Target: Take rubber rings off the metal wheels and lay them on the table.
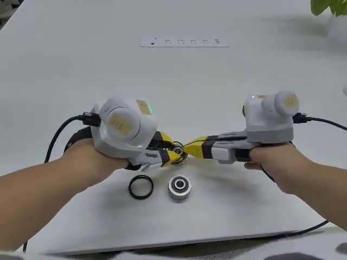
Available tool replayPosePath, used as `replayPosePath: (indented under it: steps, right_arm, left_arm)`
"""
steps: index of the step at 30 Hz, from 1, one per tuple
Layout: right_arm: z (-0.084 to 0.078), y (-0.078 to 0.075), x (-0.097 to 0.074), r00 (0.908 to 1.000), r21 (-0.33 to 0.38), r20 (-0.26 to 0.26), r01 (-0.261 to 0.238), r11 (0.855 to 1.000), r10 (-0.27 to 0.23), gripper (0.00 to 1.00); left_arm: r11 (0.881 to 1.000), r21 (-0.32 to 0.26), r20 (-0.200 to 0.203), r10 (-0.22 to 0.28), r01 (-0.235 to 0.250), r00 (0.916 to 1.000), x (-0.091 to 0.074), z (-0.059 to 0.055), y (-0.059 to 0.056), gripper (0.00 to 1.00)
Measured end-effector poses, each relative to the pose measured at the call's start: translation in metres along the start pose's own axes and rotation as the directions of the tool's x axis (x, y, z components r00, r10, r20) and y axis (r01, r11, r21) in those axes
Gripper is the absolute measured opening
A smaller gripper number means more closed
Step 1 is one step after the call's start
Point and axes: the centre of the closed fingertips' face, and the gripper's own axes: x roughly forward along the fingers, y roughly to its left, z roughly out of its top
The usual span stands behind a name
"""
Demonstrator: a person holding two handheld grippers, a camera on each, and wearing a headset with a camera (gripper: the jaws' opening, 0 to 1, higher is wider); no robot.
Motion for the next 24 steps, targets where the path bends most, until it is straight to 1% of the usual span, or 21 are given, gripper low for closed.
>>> replayPosePath:
  steps: [8,12,24]
  right_arm:
    - [0.003,0.002,-0.002,1.0,0.002,0.008,-0.005,1.0,0.005,0.0]
    - [0.004,0.003,-0.003,0.9999,0.003,0.011,-0.009,1.0,0.009,0.0]
    - [0.008,0.008,-0.004,0.9994,0.005,0.023,-0.026,1.0,0.026,0.0]
  left_arm:
    - [1.0,-0.001,0.027,-0.009,0.009,0.9996,-0.011,0.006,-0.004,0.19]
    - [1.0,-0.001,0.038,-0.007,0.007,0.9992,-0.017,0.006,-0.003,0.21]
    - [1.0,-0.025,0.086,-0.011,0.013,0.9962,-0.037,0.015,-0.008,0.31]
